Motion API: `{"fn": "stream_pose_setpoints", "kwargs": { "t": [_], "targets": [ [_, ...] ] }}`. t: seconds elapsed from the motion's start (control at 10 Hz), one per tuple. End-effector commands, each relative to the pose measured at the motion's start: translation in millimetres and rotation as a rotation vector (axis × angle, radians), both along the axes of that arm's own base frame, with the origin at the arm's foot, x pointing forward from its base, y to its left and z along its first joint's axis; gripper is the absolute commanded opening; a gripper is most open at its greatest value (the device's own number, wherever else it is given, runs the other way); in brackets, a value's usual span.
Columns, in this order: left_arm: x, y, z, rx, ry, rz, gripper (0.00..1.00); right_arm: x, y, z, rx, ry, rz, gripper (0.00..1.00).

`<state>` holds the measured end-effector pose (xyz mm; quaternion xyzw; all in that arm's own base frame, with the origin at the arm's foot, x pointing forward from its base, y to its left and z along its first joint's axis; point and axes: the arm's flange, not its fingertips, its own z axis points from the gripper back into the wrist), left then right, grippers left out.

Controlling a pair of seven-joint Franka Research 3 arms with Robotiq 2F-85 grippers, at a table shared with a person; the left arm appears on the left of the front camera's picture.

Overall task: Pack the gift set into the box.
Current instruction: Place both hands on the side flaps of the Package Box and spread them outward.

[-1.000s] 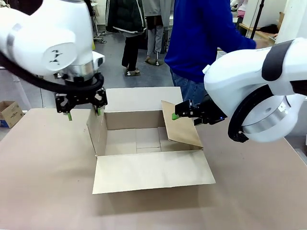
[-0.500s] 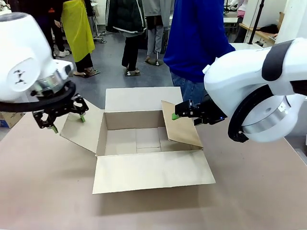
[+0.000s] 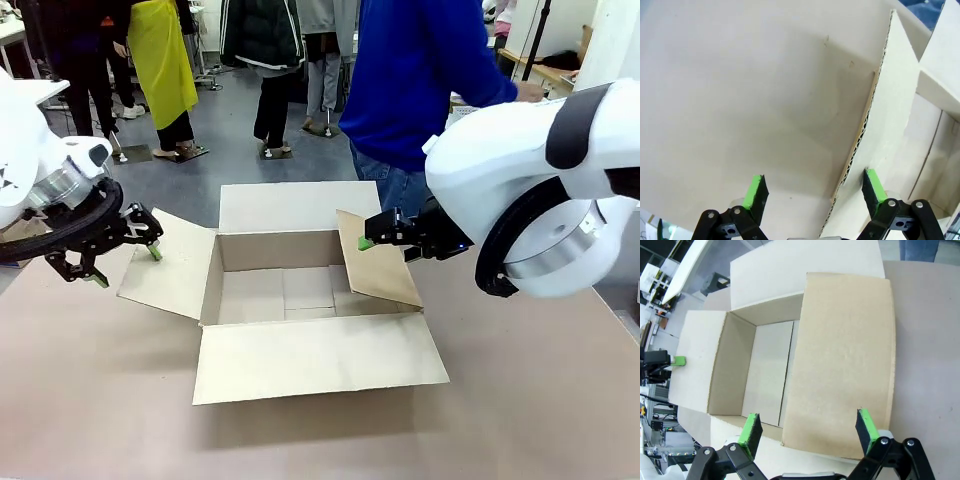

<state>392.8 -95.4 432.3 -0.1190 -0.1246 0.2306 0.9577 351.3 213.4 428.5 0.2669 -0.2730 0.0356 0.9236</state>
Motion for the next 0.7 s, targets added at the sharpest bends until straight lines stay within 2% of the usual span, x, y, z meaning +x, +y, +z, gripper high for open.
{"fn": "stream_pose_setpoints", "kwargs": {
  "t": [0.0,0.1,0.2,0.3,0.5,0.6],
  "targets": [
    [1,-6,7,0.032,0.011,0.032,0.98,0,0,0,0.000,0.000,0.000,1.00],
    [1,-6,7,0.032,0.011,0.032,0.98,6,23,14,-0.165,0.099,0.085,1.00],
    [1,-6,7,0.032,0.011,0.032,0.98,28,67,37,-0.315,0.190,0.137,1.00],
    [1,-6,7,0.032,0.011,0.032,0.98,43,99,56,-0.413,0.235,0.145,1.00],
    [1,-6,7,0.032,0.011,0.032,0.98,55,134,71,-0.543,0.309,0.120,1.00],
    [1,-6,7,0.032,0.011,0.032,0.98,64,149,77,-0.609,0.305,0.110,1.00]
  ]
}}
